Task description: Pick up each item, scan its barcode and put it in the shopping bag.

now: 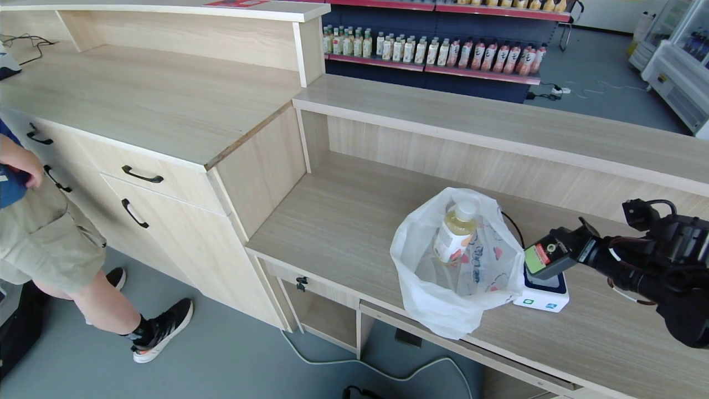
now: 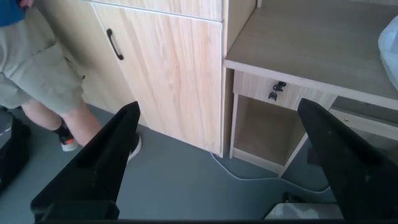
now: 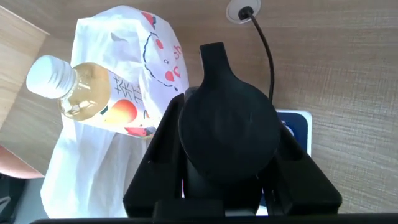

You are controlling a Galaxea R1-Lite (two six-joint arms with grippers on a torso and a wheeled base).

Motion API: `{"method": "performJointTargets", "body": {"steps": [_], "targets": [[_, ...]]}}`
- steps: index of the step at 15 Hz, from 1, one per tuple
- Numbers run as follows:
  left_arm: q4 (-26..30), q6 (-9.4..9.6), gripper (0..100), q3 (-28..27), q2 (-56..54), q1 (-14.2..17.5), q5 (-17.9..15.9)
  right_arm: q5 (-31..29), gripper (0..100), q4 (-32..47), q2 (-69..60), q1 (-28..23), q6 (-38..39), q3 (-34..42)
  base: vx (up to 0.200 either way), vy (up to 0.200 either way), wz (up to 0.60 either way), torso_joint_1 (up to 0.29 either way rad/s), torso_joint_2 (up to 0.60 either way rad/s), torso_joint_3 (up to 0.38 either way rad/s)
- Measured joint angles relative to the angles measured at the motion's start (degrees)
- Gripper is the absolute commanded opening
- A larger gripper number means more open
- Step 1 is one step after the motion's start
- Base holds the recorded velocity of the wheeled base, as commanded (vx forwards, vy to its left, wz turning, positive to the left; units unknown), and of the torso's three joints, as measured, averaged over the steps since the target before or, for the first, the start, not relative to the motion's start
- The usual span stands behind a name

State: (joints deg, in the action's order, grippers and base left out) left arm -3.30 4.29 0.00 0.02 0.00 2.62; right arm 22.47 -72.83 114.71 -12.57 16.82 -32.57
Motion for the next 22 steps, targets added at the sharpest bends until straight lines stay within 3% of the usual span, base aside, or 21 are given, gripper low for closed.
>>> {"method": "performJointTargets", "body": {"steps": [4,6,8,10,11,18,22], "targets": [[0.0,0.02,100,0.0,0.0,0.0,0.0,-0.3,0,6.0,-10.4,0.4,-6.3,1.5,0.000,0.000,0.00,0.000,0.00,0.000],[0.0,0.02,100,0.0,0.0,0.0,0.0,-1.8,0,13.5,-21.9,-1.3,-16.4,4.8,0.000,0.000,0.00,0.000,0.00,0.000],[0.0,0.02,100,0.0,0.0,0.0,0.0,-4.4,0,23.4,-32.2,-6.3,-26.3,7.3,0.000,0.000,0.00,0.000,0.00,0.000],[0.0,0.02,100,0.0,0.0,0.0,0.0,-5.8,0,30.8,-40.9,-10.3,-26.8,9.0,0.000,0.000,0.00,0.000,0.00,0.000],[0.0,0.02,100,0.0,0.0,0.0,0.0,-6.1,0,32.8,-44.7,-10.1,-22.2,9.8,0.000,0.000,0.00,0.000,0.00,0.000],[0.0,0.02,100,0.0,0.0,0.0,0.0,-8.1,0,32.7,-50.6,-7.2,-21.2,12.2,0.000,0.000,0.00,0.000,0.00,0.000],[0.0,0.02,100,0.0,0.0,0.0,0.0,-12.5,0,26.6,-48.6,-7.1,-24.2,12.9,0.000,0.000,0.00,0.000,0.00,0.000]]}}
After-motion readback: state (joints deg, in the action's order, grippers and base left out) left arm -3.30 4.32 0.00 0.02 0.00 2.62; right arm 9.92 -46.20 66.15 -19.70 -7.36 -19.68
